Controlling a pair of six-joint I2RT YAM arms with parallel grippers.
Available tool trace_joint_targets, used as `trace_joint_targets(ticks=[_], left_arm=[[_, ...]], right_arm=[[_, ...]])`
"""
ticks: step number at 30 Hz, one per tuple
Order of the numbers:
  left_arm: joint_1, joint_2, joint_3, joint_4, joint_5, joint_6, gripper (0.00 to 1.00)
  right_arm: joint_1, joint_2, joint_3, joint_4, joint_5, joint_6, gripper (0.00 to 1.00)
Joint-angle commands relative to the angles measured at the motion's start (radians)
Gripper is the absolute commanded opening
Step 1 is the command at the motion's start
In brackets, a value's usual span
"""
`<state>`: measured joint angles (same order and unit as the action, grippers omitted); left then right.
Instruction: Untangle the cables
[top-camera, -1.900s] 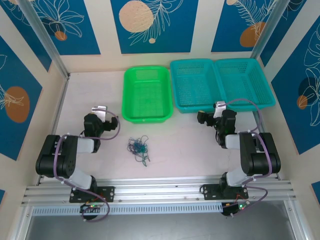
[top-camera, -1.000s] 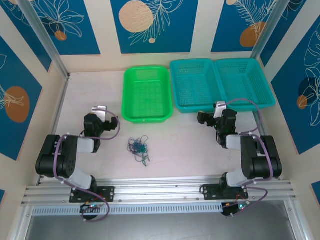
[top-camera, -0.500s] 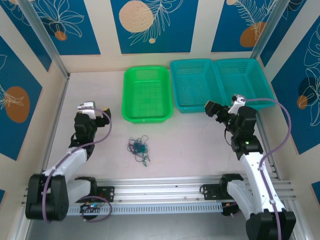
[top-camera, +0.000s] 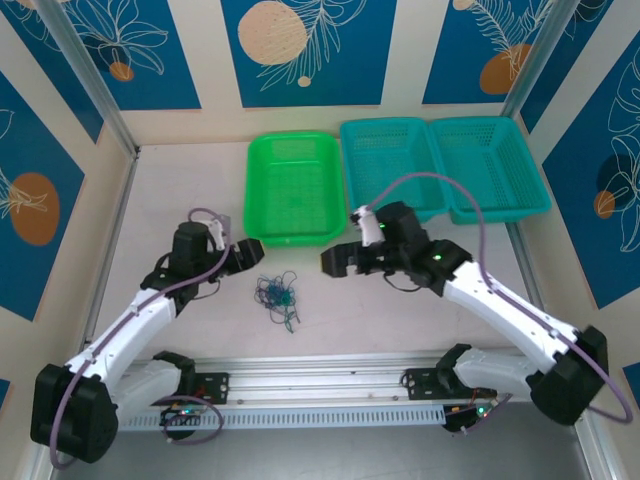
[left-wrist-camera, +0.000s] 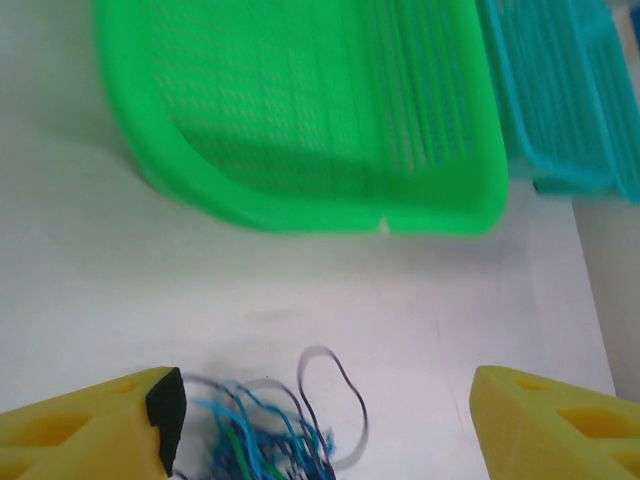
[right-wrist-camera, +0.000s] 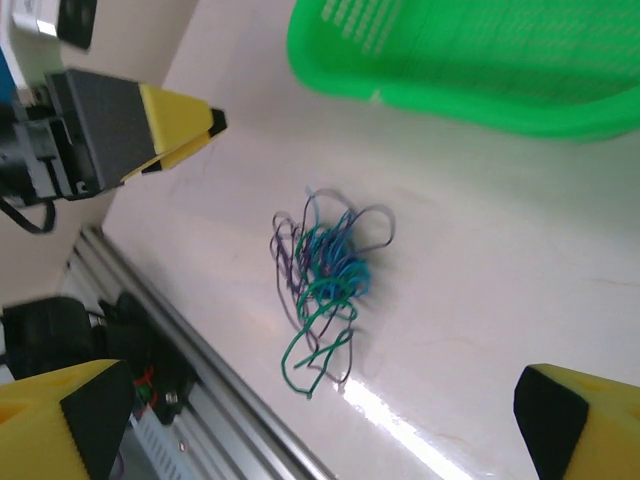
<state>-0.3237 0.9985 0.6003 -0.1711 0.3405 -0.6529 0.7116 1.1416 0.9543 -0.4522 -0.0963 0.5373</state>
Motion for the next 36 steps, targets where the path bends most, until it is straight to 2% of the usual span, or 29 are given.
trace_joint_targets(ticks=[1,7,11,16,20,23,31,36], left_arm=[[-0.027,0.038,0.023,-0.137,-0.002,0.014,0.70],[-0.036,0.130,0.020,-0.124,-0.097,0.067,0.56],[-0.036,0.229,0.052,-0.127,-0.120,0.036,0.45],[-0.035,0.321,0.016,0.001,-0.021,-0.056,0.40],[-0.035,0.344,-0.039,0.140,0.044,-0.128,0.40],[-0.035,0.368,-0.042,0.173,0.070,-0.144,0.39],[-0.035,0.380,-0.053,0.214,0.088,-0.164,0.18],[-0.036,0.380,-0.054,0.204,0.097,-0.159,0.07]], right_arm=[[0.067,0.103,0.037,0.038,0.053,0.018,1.00],[0.158,0.266,0.059,0.092,0.096,0.030,1.00],[0.207,0.347,0.072,0.128,0.092,0.075,1.00],[0.240,0.445,0.100,0.171,0.060,0.124,0.99],[0.272,0.512,0.138,0.172,0.100,0.111,0.99],[0.280,0.569,0.170,0.175,0.125,0.097,0.99],[0.304,0.716,0.277,0.156,0.198,0.053,0.99],[0.317,0.796,0.332,0.114,0.257,0.047,0.88]])
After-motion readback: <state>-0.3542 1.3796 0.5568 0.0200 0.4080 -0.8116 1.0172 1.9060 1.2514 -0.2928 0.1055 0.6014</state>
